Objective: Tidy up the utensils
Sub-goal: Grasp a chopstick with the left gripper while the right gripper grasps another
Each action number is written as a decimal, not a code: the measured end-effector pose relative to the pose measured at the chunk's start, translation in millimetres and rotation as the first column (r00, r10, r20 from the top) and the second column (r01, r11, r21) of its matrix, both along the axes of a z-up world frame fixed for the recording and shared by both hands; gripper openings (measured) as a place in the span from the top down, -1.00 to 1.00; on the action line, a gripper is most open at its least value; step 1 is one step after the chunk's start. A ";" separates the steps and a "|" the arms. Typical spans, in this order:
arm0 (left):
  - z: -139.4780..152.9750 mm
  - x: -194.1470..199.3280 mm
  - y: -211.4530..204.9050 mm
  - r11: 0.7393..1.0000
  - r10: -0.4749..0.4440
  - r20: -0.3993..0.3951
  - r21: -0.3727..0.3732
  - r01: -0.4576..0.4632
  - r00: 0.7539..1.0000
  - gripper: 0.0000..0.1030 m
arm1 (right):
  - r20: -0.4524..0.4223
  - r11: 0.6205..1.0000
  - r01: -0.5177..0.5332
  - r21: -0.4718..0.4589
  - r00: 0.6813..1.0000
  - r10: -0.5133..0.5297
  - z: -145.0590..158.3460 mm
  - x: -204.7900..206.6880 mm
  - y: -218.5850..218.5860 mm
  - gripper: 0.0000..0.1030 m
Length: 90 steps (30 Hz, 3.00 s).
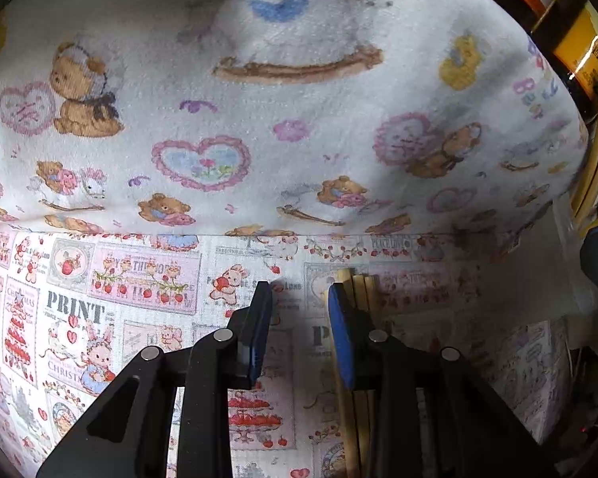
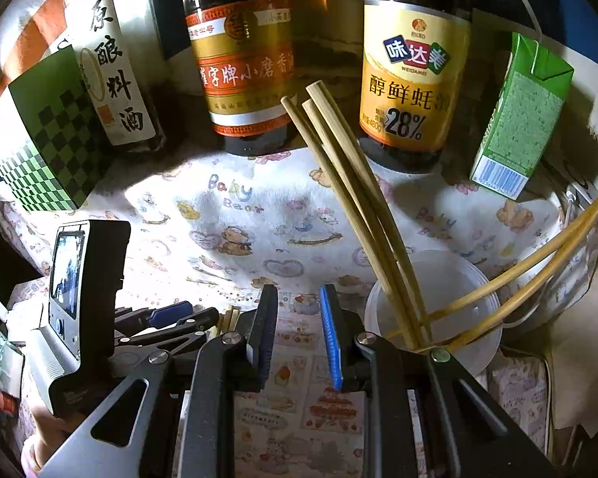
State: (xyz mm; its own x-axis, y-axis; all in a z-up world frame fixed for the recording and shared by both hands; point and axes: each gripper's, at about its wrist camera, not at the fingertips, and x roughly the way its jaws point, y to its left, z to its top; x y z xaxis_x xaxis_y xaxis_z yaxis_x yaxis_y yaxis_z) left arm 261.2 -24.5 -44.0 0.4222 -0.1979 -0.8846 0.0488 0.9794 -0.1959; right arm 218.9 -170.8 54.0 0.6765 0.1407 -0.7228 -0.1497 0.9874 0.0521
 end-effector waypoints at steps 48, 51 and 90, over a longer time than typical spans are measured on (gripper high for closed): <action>62.8 -37.7 -5.6 0.998 0.043 0.152 0.032 -0.048 0.987 0.89 | -0.094 0.996 -0.056 0.074 0.994 0.063 -20.1 11.1 5.5 0.54; 88.8 -49.4 15.2 0.995 0.089 0.231 0.023 -0.097 0.969 0.89 | -0.141 0.989 -0.109 0.096 0.983 0.121 -34.8 14.8 19.6 0.54; 110.5 -53.0 59.6 0.987 0.161 0.239 -0.044 -0.155 0.957 0.89 | -0.262 0.995 -0.102 0.014 0.960 0.102 -104.2 23.8 60.4 0.64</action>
State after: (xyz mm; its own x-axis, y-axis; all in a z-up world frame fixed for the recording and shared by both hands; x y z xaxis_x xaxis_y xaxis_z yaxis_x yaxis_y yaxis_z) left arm 208.2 35.1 66.4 0.6502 -0.1317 -0.7482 -0.0573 0.9735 -0.2212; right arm 242.6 -110.3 -50.2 0.4456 0.1990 -0.8728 -0.2305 0.9676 0.1030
